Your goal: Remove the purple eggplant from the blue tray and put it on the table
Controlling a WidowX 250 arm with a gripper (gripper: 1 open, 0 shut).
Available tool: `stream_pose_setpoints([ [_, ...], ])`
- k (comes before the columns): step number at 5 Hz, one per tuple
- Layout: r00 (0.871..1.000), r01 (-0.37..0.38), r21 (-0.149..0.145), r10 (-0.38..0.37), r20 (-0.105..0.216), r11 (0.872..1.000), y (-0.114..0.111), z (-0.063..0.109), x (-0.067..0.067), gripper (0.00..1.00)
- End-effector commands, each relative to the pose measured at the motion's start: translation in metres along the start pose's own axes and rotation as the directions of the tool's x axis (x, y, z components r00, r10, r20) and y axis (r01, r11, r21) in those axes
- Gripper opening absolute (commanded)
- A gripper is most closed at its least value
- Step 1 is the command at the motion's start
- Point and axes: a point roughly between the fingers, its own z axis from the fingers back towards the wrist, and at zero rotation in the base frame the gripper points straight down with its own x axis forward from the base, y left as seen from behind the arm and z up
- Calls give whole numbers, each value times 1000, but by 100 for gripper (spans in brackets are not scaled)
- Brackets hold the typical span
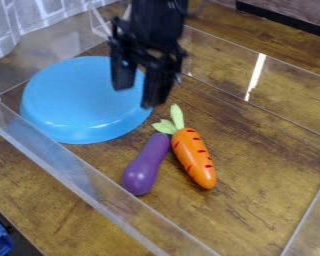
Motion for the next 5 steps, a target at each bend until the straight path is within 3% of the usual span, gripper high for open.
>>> stream_pose_setpoints([
  [1, 996, 13, 26, -15, 90, 1000, -10, 48, 8, 100],
  [2, 993, 20, 34, -24, 112, 999, 0, 53, 6, 100],
  [3, 990, -10, 37, 4, 139, 999, 11, 62, -4, 100],
  [4, 990, -36, 23, 33, 138, 999, 12, 59, -10, 100],
  [5, 978, -146, -6, 146, 149, 989, 18, 57, -35, 100],
])
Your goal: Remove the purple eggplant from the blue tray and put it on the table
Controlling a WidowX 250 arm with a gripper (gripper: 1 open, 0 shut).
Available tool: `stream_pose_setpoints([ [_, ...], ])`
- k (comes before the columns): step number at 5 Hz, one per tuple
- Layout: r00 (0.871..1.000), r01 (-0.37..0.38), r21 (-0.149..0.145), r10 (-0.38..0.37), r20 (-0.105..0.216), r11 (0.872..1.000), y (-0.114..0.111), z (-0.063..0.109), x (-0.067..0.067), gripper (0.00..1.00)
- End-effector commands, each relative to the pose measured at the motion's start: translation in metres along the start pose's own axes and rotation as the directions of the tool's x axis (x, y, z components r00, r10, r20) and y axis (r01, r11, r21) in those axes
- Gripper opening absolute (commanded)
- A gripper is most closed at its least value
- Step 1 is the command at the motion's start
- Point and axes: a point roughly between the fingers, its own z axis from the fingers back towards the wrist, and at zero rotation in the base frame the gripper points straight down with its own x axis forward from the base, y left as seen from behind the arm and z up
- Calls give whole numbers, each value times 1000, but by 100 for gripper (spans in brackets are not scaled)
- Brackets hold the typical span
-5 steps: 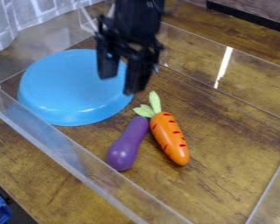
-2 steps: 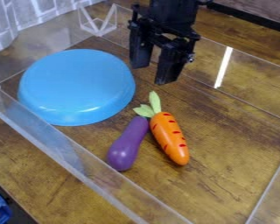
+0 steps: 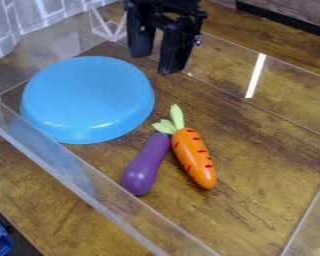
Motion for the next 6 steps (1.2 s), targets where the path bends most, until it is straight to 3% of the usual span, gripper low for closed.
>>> stream_pose_setpoints([
  [1, 998, -36, -18, 36, 53, 999, 5, 9, -9, 100],
  [2, 998, -44, -21, 45, 32, 999, 6, 0, -8, 100],
  [4, 999, -39, -5, 39, 23, 999, 3, -5, -2, 100],
  [5, 1000, 16, 0, -16, 20, 1000, 9, -14, -5, 100],
  [6, 1000, 15, 0, -15, 15, 1000, 9, -16, -6, 100],
])
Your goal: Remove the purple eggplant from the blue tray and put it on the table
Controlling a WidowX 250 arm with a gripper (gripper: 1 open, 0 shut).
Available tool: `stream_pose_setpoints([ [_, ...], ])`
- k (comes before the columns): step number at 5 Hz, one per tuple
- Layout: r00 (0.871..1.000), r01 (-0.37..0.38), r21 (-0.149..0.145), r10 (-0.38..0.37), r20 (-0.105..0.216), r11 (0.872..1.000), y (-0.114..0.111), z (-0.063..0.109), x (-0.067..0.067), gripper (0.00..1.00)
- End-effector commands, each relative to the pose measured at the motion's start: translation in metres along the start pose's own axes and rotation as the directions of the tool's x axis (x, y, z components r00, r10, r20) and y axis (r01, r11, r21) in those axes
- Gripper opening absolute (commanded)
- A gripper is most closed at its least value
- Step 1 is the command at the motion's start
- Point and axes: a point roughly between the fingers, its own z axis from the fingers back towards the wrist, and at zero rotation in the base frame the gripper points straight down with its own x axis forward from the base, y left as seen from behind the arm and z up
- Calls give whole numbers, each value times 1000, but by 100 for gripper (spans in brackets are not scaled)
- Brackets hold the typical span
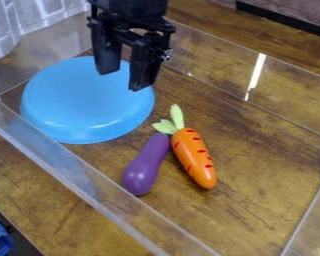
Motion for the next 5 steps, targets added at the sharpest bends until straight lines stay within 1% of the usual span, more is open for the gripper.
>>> stream_pose_setpoints([
  [1, 1000, -21, 8, 21, 19, 1000, 6, 5, -2, 100],
  [3, 999, 36, 12, -36, 35, 999, 7, 9, 8, 100],
  [4, 996, 66, 11, -66, 55, 998, 7, 13, 12, 100],
  [5, 997, 38, 10, -39, 68, 999, 10, 22, 18, 100],
])
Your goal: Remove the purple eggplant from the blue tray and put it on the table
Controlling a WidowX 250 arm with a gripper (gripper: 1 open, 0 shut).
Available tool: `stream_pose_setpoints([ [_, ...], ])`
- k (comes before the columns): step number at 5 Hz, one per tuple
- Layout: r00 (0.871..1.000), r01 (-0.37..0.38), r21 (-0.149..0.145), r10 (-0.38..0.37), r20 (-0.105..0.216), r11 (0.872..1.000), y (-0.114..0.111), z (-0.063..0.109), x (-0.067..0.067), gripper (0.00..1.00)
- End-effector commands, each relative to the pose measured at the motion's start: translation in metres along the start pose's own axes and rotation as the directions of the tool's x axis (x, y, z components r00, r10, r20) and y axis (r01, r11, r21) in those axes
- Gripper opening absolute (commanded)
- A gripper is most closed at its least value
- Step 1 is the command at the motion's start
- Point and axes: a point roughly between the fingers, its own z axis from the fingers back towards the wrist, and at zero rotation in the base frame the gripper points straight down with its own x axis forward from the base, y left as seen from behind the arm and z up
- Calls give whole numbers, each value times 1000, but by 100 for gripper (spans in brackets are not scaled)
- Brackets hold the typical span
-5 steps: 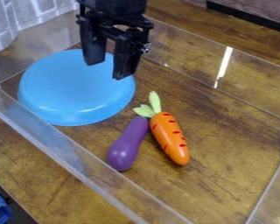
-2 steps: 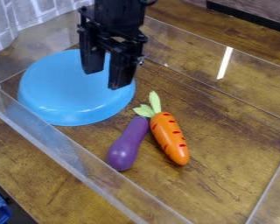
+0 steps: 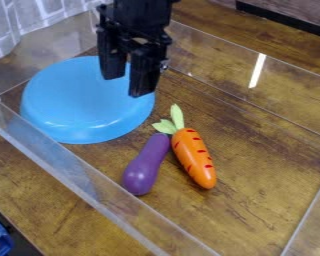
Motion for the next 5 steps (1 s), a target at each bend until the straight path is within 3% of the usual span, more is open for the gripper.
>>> stream_pose_setpoints([
  [1, 996, -71, 8, 70, 53, 997, 11, 26, 5, 100],
  [2, 990, -138, 11, 137, 28, 990, 23, 29, -4, 100],
  [3, 975, -223, -12, 223, -3, 975, 32, 29, -19, 100],
  [5, 972, -231, -39, 229, -47, 972, 33, 11, -10, 100],
])
